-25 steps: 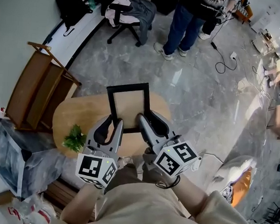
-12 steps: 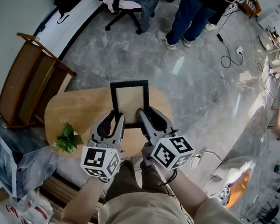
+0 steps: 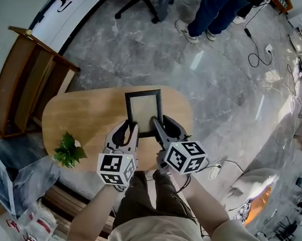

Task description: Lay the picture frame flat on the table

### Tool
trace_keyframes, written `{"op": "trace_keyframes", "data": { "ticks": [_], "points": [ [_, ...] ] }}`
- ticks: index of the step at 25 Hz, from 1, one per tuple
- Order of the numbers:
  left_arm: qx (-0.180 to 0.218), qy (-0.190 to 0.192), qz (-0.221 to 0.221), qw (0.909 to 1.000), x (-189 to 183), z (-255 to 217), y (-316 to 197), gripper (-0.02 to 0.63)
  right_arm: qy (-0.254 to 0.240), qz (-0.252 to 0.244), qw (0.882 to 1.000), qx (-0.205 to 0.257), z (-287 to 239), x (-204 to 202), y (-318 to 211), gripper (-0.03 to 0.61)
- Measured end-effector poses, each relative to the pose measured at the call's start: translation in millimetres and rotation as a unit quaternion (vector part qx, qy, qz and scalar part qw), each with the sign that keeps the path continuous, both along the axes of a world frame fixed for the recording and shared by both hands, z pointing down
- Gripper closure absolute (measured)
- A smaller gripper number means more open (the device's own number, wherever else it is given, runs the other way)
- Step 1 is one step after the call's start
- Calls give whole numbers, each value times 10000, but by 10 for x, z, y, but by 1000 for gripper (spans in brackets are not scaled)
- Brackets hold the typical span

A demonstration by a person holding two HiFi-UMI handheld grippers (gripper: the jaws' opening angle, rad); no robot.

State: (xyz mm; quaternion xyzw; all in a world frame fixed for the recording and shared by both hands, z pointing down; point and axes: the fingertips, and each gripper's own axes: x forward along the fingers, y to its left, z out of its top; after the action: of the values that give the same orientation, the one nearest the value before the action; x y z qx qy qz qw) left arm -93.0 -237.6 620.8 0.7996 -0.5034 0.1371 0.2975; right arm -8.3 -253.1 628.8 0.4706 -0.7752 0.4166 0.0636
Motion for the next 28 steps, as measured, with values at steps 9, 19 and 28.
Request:
{"op": "trace_keyframes", "data": {
  "ticks": [9,19,28],
  "points": [
    [-730,-258,308,9965,195,1261,-111,503,308,286,9965,-724,1222,190,-12,468],
    [-1340,-403,749,9873,344,2363,-82,504,645,422,9890,-1262,2294,336,77,469],
    [-1818,-692,863,9771,393,3190,46,505,1101,226,9804,-1618,3102,384,224,468]
  ]
}}
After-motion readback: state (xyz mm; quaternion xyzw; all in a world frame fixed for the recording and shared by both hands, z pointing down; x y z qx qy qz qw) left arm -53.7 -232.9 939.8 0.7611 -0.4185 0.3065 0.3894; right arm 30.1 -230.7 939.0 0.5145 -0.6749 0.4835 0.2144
